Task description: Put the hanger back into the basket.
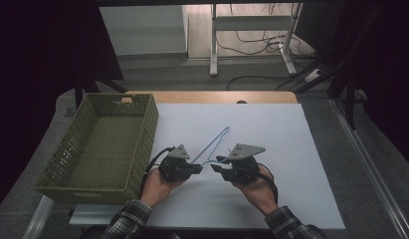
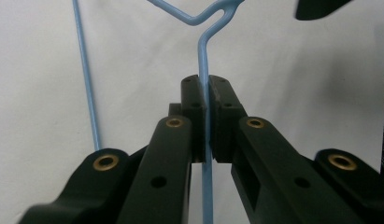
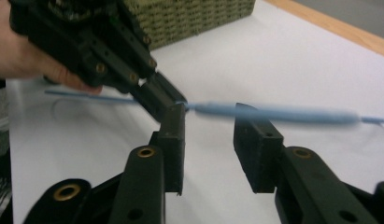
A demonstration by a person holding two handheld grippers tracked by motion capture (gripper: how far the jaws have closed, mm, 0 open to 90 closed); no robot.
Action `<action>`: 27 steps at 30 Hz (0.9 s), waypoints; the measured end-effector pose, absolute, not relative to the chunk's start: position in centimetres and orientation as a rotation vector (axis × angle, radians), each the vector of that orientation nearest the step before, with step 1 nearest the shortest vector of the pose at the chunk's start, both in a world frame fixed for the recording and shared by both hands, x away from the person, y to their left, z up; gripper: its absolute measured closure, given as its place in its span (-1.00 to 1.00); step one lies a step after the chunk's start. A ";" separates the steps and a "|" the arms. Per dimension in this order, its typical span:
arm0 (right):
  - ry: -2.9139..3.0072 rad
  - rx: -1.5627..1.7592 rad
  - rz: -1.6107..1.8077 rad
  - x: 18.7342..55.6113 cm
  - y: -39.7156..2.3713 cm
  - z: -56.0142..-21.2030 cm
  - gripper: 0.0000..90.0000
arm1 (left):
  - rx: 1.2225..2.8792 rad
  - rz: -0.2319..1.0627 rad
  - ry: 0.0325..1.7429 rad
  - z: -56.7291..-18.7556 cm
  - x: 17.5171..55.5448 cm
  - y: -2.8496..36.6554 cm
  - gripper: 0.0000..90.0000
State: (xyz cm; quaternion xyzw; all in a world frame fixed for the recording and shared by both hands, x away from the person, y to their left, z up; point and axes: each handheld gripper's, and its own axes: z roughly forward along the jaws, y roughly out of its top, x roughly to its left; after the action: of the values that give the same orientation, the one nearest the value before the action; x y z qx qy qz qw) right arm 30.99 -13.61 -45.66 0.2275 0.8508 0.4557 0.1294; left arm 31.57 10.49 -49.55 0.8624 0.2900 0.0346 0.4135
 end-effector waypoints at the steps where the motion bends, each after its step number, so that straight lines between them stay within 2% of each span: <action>1: 2.466 0.659 1.332 31.1 -13.4 -45.7 0.52 | 2.174 0.087 0.726 -49.5 31.5 10.4 0.93; 2: 2.466 0.659 1.332 31.1 -13.4 -45.7 0.52 | 2.174 0.087 0.726 -49.5 31.5 10.4 0.93; 3: 2.465 0.659 1.344 31.0 -13.2 -45.7 0.73 | 2.181 0.089 0.721 -49.5 31.4 10.2 0.93; 4: 2.465 0.659 1.344 31.0 -13.2 -45.7 0.73 | 2.181 0.089 0.721 -49.5 31.4 10.2 0.92; 6: 2.423 0.639 1.280 30.6 -12.8 -45.5 0.86 | 2.172 0.099 0.719 -49.3 31.2 10.0 0.90; 8: 2.393 0.626 1.253 30.3 -12.6 -44.9 0.88 | 2.196 0.147 0.700 -48.7 30.7 9.7 0.78; 13: 2.402 0.660 1.252 30.2 -12.4 -43.9 0.88 | 2.252 0.231 0.698 -47.1 29.7 9.5 0.69; 18: 2.419 0.675 1.206 30.1 -11.8 -43.1 0.88 | 2.318 0.290 0.708 -46.4 29.2 9.4 0.79; 23: 2.428 0.668 1.172 30.0 -11.4 -42.7 0.88 | 2.301 0.273 0.739 -46.3 29.3 9.4 0.94; 24: 2.423 0.647 1.166 30.0 -11.4 -42.5 0.85 | 2.248 0.218 0.754 -46.2 29.6 9.9 0.94; 26: 2.412 0.650 1.211 30.0 -11.6 -42.1 0.59 | 2.178 0.177 0.787 -46.2 29.8 10.6 0.94; 27: 2.391 0.655 1.224 30.0 -11.7 -41.9 0.55 | 2.178 0.177 0.787 -46.2 29.8 10.6 0.94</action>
State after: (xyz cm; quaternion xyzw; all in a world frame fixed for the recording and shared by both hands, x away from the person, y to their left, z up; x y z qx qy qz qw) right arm 29.99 -11.72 -41.90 0.2328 0.8496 0.4347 0.1872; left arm 29.83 10.57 -46.16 0.8602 0.3110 0.0701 0.3979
